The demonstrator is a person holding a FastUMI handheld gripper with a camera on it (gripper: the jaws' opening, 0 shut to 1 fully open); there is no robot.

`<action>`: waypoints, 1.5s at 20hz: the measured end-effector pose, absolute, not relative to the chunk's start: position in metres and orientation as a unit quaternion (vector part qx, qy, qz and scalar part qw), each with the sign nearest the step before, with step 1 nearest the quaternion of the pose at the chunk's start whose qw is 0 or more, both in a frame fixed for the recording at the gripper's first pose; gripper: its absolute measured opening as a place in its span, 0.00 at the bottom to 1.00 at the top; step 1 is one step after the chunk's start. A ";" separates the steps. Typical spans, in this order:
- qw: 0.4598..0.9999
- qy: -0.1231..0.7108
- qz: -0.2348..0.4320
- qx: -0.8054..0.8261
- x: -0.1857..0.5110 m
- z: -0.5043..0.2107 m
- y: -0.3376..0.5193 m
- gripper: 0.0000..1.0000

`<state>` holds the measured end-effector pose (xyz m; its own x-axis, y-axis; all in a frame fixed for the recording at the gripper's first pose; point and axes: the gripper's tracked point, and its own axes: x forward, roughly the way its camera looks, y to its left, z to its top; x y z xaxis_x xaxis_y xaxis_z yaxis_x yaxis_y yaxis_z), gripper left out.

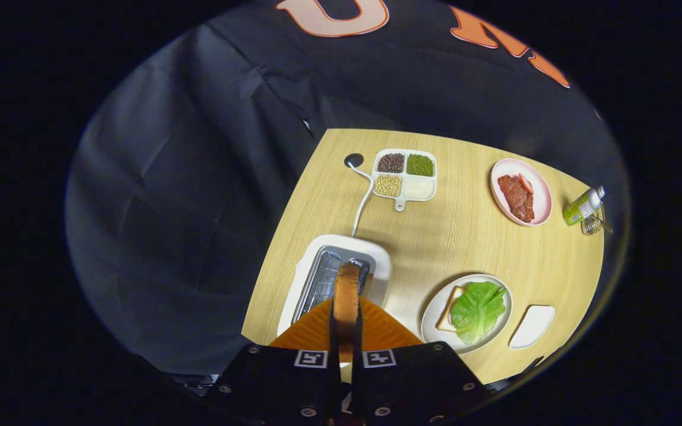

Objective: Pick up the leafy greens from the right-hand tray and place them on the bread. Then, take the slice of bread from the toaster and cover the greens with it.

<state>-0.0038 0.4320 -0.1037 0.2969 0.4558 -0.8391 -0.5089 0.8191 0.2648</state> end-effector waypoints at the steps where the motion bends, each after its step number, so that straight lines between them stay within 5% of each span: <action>1: 0.809 0.503 0.301 -0.024 -0.003 -0.098 0.424 0.07; 13: 0.844 0.455 0.281 0.045 0.014 -0.080 0.306 0.07; 30: 0.797 0.490 0.265 0.235 0.050 -0.242 0.248 0.07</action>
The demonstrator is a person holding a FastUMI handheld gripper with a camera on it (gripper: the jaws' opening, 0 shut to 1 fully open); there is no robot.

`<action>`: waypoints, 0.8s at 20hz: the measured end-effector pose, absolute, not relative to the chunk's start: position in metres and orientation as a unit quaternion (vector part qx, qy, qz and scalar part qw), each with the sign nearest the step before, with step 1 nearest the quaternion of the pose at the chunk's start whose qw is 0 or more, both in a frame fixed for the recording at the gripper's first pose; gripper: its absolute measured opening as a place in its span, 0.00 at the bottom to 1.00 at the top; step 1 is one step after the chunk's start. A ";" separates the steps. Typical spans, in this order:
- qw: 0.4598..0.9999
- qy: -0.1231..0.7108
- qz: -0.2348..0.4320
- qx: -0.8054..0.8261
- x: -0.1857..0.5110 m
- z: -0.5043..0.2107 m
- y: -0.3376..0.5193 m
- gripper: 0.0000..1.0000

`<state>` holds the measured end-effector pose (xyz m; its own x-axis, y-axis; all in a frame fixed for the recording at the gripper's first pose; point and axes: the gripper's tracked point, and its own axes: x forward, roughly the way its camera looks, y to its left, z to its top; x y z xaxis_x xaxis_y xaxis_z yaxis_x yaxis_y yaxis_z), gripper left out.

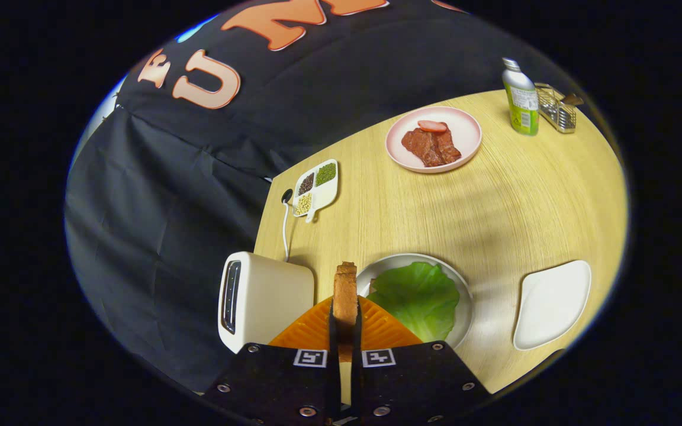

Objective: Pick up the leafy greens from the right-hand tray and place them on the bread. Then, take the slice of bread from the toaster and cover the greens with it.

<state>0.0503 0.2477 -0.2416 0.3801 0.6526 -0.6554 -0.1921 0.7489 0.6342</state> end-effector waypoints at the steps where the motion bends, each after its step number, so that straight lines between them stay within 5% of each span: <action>1: 0.789 0.494 0.266 0.251 0.050 -0.250 0.246 0.07; 10: 0.782 0.517 0.238 0.255 0.060 -0.312 0.219 0.10; 16: 0.804 0.531 0.191 0.186 0.060 -0.329 0.187 0.54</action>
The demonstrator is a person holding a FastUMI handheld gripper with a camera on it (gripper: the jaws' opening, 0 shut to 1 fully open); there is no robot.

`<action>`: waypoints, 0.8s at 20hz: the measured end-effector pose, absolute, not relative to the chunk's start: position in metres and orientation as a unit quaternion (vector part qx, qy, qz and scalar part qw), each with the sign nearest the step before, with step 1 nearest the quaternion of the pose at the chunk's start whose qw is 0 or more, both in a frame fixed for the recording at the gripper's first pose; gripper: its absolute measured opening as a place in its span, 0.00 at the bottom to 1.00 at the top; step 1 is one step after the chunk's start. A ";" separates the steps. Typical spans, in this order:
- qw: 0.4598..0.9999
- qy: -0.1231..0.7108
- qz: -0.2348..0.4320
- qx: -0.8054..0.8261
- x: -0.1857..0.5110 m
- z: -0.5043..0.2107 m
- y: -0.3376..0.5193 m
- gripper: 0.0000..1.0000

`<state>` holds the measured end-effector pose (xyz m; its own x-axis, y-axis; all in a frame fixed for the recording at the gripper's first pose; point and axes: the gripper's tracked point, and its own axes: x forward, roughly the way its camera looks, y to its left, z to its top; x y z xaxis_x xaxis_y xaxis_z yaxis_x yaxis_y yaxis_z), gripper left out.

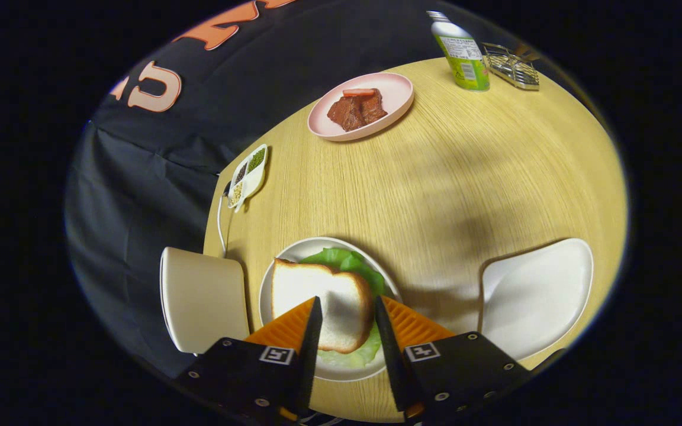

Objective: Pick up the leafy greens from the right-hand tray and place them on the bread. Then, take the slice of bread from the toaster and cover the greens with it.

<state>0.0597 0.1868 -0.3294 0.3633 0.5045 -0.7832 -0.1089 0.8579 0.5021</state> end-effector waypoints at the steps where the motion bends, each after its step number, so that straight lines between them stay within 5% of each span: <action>1: 0.812 0.526 0.185 0.174 0.060 -0.327 0.180 0.68; 5: 0.849 0.484 0.158 0.139 0.061 -0.288 0.142 0.97; 16: 0.968 0.219 0.080 0.090 0.029 -0.062 -0.031 0.98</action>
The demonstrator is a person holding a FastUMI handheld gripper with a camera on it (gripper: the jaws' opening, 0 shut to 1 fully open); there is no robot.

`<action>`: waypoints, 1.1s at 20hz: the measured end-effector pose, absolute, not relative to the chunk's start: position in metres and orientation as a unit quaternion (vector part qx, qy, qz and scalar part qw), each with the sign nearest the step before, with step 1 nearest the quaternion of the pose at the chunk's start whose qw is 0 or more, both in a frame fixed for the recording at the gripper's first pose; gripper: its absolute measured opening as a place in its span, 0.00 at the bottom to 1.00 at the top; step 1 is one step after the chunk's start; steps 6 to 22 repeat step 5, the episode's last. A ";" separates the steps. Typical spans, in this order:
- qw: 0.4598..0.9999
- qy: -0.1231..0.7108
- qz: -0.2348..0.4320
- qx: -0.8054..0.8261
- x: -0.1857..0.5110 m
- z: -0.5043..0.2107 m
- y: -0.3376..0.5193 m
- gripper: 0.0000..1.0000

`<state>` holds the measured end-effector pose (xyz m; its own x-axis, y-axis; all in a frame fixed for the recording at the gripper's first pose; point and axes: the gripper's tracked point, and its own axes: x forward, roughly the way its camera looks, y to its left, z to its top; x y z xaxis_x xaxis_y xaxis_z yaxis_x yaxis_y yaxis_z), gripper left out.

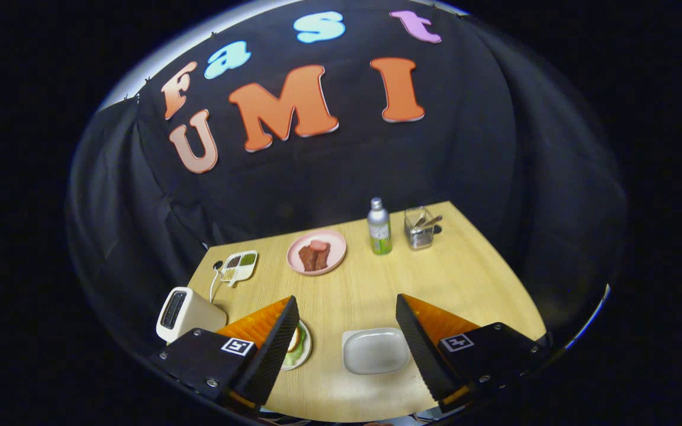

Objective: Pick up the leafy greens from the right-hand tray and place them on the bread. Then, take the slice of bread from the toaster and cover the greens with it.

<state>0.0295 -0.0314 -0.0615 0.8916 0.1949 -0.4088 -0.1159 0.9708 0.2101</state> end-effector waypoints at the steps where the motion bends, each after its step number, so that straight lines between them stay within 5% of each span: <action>1: 0.975 0.192 0.071 0.091 0.022 -0.046 -0.046 0.98; 5: 0.986 0.127 0.027 0.100 -0.004 -0.022 -0.099 0.99; 22: 0.986 0.127 0.027 0.100 -0.004 -0.022 -0.099 0.99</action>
